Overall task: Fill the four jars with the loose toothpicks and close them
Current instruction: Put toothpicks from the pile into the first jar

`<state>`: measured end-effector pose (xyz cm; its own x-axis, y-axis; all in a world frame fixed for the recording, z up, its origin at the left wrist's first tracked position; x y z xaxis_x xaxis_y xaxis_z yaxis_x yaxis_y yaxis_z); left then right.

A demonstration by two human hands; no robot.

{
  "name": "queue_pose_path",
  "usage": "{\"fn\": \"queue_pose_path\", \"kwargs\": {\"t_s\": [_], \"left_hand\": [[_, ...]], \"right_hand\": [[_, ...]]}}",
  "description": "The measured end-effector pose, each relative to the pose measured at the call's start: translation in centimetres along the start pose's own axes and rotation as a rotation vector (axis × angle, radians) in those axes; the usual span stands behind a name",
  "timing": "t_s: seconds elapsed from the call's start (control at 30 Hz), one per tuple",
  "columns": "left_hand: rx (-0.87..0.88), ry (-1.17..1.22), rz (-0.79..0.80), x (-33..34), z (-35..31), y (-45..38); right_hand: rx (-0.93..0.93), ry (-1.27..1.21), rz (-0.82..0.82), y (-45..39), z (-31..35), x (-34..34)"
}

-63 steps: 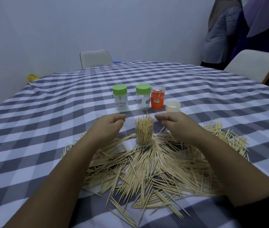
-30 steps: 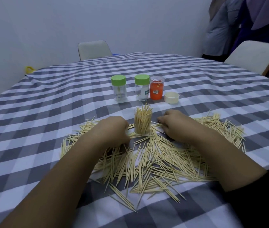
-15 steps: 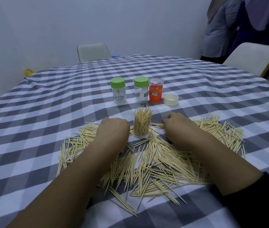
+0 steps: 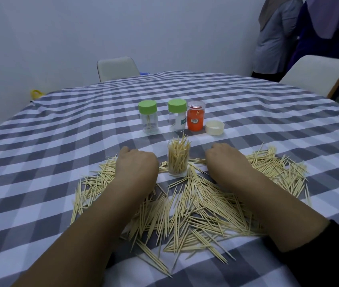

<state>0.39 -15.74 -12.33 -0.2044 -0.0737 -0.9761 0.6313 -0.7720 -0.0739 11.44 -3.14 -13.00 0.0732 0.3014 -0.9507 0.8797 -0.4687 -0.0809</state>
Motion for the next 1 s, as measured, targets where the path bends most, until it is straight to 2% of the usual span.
{"fn": "queue_pose_path", "kwargs": {"t_s": [0.27, 0.57, 0.7, 0.87, 1.0], "left_hand": [[-0.037, 0.077, -0.044, 0.6, 1.8, -0.8], [-0.032, 0.127, -0.010, 0.7, 1.8, -1.4], [-0.154, 0.419, 0.027, -0.5, 2.5, -1.7], [-0.217, 0.984, -0.286, -0.9, 3.8, -0.7], [-0.256, 1.448, -0.379, -0.3, 4.5, -0.9]], "right_hand": [[0.012, 0.032, -0.027, -0.3, -0.1, -0.3], [-0.007, 0.017, -0.011, -0.3, -0.1, 0.2], [0.071, -0.074, -0.008, -0.6, -0.4, 0.2], [0.203, -0.392, -0.096, -1.2, -1.1, 0.1], [0.188, -0.821, -0.211, -1.1, -1.1, -0.3]]}}
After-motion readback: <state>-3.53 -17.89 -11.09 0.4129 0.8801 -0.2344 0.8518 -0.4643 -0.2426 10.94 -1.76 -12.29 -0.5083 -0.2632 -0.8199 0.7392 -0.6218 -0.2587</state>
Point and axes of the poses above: each hand's wrist, its own y-axis away from the middle knuckle, its own x-axis out of the palm, z = x × y, the point moved 4 cm from there along -y, towards the middle knuckle, and after that the axes turned 9 degrees about y, right-handed, at the moved point
